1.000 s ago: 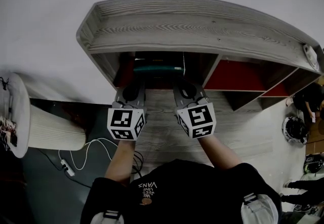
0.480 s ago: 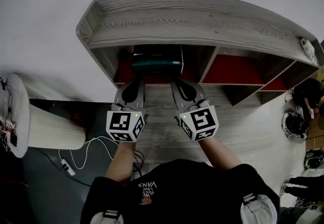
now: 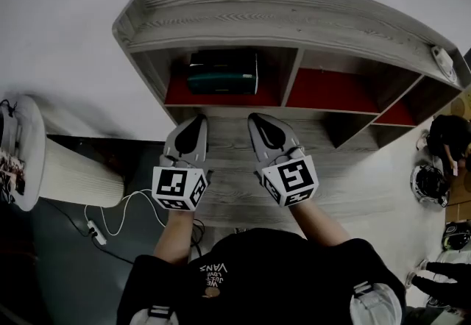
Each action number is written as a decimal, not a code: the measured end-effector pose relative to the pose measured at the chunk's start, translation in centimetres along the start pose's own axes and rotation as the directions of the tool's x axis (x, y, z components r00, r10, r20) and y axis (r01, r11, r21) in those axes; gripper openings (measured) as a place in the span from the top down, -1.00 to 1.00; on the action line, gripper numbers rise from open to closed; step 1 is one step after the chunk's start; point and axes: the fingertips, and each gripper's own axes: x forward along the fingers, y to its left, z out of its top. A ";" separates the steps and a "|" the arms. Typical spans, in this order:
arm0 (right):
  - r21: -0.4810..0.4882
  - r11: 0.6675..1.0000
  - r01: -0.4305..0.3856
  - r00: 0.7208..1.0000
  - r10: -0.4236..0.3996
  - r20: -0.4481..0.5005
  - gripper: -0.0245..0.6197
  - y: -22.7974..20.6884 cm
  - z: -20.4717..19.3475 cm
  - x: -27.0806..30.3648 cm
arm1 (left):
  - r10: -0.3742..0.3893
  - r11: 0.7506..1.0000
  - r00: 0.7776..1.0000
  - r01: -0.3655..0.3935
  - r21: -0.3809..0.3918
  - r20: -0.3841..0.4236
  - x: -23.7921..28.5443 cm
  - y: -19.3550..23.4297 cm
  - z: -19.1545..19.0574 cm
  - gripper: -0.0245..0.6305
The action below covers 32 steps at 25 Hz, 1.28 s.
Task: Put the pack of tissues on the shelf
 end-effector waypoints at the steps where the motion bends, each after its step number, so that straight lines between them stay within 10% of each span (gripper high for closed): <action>1: 0.001 1.000 -0.011 1.000 0.011 0.001 0.91 0.0 0.0 -0.5 | 0.007 1.000 1.000 -0.007 0.000 0.003 -0.4 -0.4 0.0 0.75; 32: 0.054 0.976 -0.210 0.977 0.211 -0.007 0.91 -0.8 -2.7 -13.4 | 0.184 0.983 0.983 -0.184 -0.010 -0.009 -9.0 -13.7 -2.5 0.77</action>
